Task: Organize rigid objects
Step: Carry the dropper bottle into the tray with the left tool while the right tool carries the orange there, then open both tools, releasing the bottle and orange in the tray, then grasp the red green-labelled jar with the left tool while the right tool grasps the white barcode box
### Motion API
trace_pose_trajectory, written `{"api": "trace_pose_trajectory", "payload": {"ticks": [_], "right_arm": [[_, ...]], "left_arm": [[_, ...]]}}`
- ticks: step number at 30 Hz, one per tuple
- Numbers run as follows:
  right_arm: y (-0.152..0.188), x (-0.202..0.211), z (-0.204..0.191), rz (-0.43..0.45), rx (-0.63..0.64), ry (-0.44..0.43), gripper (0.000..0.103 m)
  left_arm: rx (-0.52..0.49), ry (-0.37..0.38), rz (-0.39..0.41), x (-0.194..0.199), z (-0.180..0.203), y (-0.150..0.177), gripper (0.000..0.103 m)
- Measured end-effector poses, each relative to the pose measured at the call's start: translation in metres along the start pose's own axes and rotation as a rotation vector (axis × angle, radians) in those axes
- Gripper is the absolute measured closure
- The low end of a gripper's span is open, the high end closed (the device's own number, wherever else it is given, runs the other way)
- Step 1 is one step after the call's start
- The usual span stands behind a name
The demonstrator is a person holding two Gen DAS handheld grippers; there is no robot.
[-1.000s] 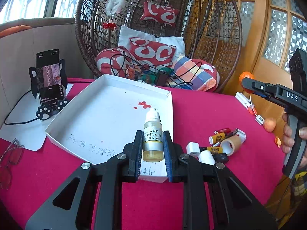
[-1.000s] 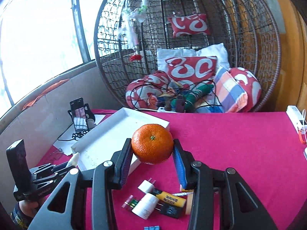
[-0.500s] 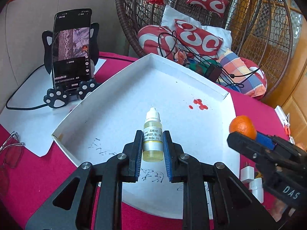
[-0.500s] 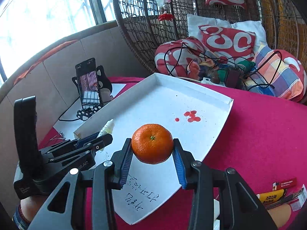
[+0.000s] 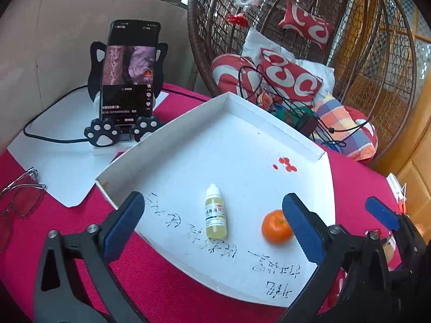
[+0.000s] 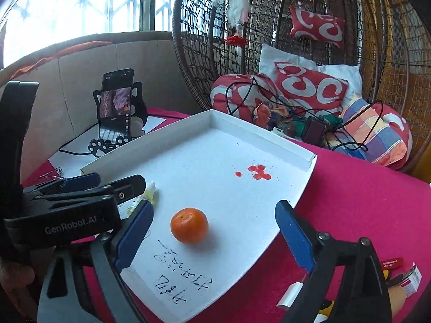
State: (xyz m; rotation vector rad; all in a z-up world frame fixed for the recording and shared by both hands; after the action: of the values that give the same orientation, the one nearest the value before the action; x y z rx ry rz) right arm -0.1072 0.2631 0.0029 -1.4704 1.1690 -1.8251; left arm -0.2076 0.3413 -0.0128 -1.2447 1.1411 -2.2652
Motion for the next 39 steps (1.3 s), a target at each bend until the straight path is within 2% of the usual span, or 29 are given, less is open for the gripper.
{"api": "trace_pose_trajectory", "payload": {"ticks": [2,6,12,14,16,18,20,22,24,26,28,30,33,35,39], "right_arm": [[-0.006,0.016,0.009,0.045,-0.018,0.016,0.0],[-0.028,0.064,0.034,0.19,-0.075,0.038,0.0],[-0.065,0.15,0.086,0.445,-0.175,0.068,0.0],[-0.069,0.174,0.108,0.515,-0.217,0.072,0.0],[-0.066,0.19,0.133,0.547,-0.268,0.075,0.0],[-0.054,0.195,0.16,0.516,-0.323,0.122,0.0],[-0.034,0.196,0.187,0.472,-0.361,0.195,0.0],[-0.009,0.191,0.21,0.392,-0.394,0.255,0.0],[0.019,0.186,0.231,0.316,-0.445,0.3,0.0],[0.044,0.182,0.247,0.257,-0.495,0.315,0.0],[0.067,0.179,0.26,0.21,-0.526,0.342,0.0],[0.086,0.175,0.27,0.163,-0.538,0.372,0.0],[0.112,0.165,0.281,0.064,-0.527,0.4,0.001],[0.12,0.153,0.282,0.013,-0.526,0.385,0.007],[0.123,0.128,0.274,-0.057,-0.414,0.371,0.014]], "left_arm": [[0.003,0.004,0.045,0.014,0.001,-0.006,0.0],[-0.003,0.053,0.131,0.043,0.01,-0.021,0.0],[-0.099,0.188,0.238,0.08,0.052,-0.032,0.0],[-0.125,0.245,0.241,0.085,0.071,-0.029,0.0],[-0.167,0.304,0.214,0.085,0.091,-0.021,0.0],[-0.232,0.347,0.155,0.083,0.114,-0.006,0.0],[-0.303,0.386,0.053,0.076,0.139,0.019,0.0],[-0.351,0.442,-0.065,0.07,0.161,0.05,0.0],[-0.388,0.485,-0.138,0.068,0.178,0.077,0.0],[-0.449,0.494,-0.168,0.069,0.189,0.101,0.0],[-0.525,0.464,-0.188,0.066,0.197,0.119,0.001],[-0.564,0.446,-0.216,0.061,0.199,0.133,0.006],[-0.555,0.436,-0.266,0.054,0.196,0.148,0.009],[-0.56,0.43,-0.281,0.05,0.196,0.153,0.026],[-0.58,0.411,-0.307,0.045,0.194,0.161,0.029]]}}
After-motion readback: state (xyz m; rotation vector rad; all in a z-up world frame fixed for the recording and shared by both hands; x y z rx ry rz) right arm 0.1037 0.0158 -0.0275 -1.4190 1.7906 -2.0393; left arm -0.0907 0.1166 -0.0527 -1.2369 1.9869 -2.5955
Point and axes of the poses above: each gripper's, at about its wrist camera, not at the fingertips, and x roughly against the way its jaws point, z to its right, y to its underside, the point moved 9 cm from there along -x, roughly the way its jaws point, and after that the axes turned 3 degrees about z, right-handed, at the moved point
